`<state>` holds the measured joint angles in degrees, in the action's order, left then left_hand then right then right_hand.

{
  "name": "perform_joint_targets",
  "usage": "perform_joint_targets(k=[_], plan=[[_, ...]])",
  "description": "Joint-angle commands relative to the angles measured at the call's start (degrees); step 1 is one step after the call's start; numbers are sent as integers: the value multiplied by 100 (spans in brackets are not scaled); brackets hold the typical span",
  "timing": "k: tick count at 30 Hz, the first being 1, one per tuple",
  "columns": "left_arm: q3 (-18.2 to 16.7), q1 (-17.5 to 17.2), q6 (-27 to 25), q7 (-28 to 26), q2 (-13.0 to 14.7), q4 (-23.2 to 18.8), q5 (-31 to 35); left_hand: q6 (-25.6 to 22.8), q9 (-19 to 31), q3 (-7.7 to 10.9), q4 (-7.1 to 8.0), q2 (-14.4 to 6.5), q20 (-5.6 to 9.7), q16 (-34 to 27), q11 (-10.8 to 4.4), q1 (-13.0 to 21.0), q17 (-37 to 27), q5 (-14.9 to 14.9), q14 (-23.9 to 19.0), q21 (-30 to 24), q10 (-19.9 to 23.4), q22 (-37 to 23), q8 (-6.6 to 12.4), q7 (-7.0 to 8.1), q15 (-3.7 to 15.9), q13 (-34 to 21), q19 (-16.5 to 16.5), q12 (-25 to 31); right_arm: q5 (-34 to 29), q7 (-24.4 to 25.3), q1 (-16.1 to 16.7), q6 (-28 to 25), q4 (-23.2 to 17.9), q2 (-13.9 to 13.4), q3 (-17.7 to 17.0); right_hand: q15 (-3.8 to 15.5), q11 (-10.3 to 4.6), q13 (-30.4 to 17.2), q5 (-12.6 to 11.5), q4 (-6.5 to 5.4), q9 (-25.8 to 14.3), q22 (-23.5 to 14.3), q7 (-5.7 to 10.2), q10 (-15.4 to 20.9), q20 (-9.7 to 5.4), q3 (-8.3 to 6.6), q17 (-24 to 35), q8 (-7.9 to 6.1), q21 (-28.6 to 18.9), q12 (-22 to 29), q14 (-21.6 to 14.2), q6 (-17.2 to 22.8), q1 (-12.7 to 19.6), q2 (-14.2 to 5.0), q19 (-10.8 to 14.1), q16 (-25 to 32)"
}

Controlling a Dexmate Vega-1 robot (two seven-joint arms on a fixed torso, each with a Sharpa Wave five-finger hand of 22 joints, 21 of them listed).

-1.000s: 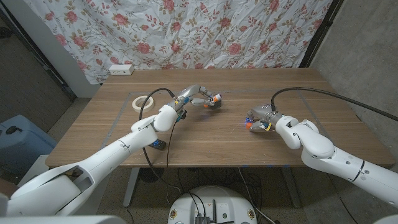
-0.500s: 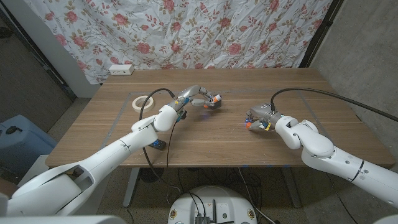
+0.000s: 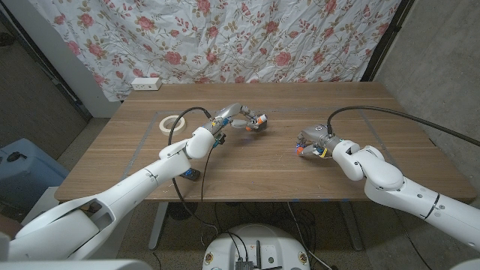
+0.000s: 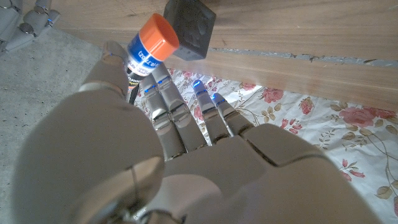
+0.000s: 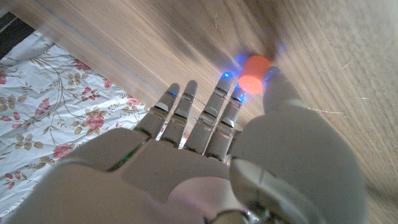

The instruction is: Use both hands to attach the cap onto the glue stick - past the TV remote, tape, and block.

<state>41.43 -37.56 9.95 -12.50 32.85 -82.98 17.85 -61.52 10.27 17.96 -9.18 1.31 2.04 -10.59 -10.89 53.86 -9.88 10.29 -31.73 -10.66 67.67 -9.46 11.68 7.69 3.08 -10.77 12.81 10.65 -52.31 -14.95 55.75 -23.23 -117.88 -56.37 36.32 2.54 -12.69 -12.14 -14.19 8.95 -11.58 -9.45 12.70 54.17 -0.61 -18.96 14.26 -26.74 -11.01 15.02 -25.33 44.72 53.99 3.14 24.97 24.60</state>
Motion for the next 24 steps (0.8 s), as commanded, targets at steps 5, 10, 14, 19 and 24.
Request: perform_joint_targets(k=[5, 10, 14, 19, 24], plan=[[-1, -38, -44, -43, 10, -32, 2, -411, 69, -1, 14, -319, 156, -9, -178, -72, 7, 39, 20, -11, 135, -21, 16, -25, 781, -17, -10, 27, 25, 183, 3, 50, 65, 36, 0, 834, -1, -36, -21, 2, -30, -19, 0, 217, -55, 1, 19, -89, -4, 17, -173, 220, 100, -58, 64, 54], [0, -37, -32, -42, 16, -25, 1, -398, 70, -2, 15, -317, 155, -7, -175, -84, 9, 38, 17, -11, 125, -21, 10, -39, 779, -16, -10, 24, 50, 211, -14, 93, 90, 46, 10, 823, -1, -49, -19, -8, -25, -19, 0, 363, -67, 23, 37, -115, -4, 33, -243, 329, 124, -78, 83, 94], [6, -34, -23, -36, 16, -13, 2, -394, 70, 0, 13, -319, 154, -5, -175, -88, 10, 39, 15, -12, 116, -21, 8, -40, 782, -16, -9, 22, 62, 158, -39, 92, 95, 52, 23, 832, 0, -47, -20, -13, -21, -18, 1, 445, -85, 35, 54, -128, -3, 33, -295, 396, 149, -104, 95, 131], [16, -28, 1, -43, 4, 18, 3, -389, 70, 1, 12, -321, 149, -5, -176, -94, 11, 40, 13, -11, 114, -21, 5, -38, 782, -16, -11, 23, 39, 172, -41, 82, 82, 44, 24, 840, -1, -71, -23, -18, -20, -18, 0, 569, -89, 43, 65, -154, 2, 60, -357, 492, 178, -138, 99, 163], [34, 1, 56, -21, 1, 54, 8, -387, 71, 1, 6, -315, 151, 1, -176, -96, 14, 40, 20, -12, 111, -21, 4, -33, 783, -16, -9, 23, -3, 196, -44, 69, 50, 28, 8, 846, 0, -82, -24, -19, -19, -18, 1, 654, -94, 44, 65, -170, 1, 76, -395, 554, 198, -156, 109, 174]])
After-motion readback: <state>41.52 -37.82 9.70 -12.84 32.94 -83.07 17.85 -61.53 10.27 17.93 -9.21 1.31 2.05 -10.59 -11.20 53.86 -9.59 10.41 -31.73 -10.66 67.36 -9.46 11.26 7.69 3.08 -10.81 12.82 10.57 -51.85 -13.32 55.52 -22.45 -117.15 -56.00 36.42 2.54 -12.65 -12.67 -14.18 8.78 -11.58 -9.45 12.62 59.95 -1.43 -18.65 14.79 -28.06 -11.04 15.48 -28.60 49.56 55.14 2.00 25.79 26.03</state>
